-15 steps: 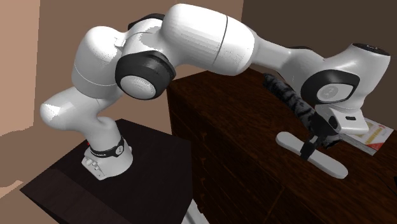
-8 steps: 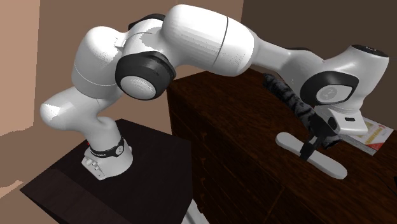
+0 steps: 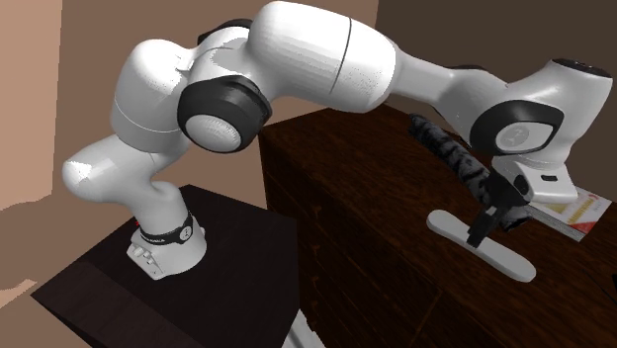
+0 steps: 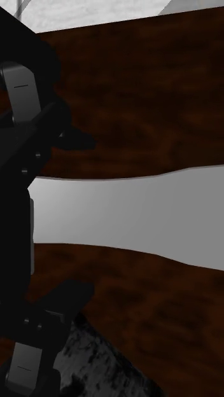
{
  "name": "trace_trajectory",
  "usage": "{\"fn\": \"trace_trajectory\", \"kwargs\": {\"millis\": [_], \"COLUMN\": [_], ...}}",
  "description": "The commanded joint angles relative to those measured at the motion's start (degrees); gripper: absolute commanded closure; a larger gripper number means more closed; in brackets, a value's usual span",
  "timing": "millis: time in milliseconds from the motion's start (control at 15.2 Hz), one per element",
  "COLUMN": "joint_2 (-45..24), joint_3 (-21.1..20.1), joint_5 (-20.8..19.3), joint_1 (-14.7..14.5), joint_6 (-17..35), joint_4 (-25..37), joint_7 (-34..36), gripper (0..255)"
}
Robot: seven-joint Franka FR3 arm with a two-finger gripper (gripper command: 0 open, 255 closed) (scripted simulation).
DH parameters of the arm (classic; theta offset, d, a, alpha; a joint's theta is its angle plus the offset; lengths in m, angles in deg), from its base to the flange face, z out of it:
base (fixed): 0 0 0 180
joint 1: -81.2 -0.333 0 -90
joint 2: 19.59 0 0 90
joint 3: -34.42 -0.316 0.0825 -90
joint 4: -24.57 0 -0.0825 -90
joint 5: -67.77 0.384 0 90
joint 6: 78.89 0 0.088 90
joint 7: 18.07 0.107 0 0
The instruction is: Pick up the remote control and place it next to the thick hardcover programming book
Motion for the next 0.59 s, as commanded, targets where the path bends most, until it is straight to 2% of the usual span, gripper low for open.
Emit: {"fn": "trace_trajectory", "kwargs": {"millis": [0, 66, 528], "joint_2": [0.77, 1.02, 1.02], "joint_3": [-0.29, -0.38, -0.38], "joint_5": [0.43, 0.59, 0.59], "joint_1": [-0.32, -0.48, -0.48], "joint_6": [-3.12, -4.45, -4.45], "joint_4": [2.46, 3.61, 3.61], "joint_7": [-0.34, -0.51, -0.51], "gripper": [0, 0, 0]}}
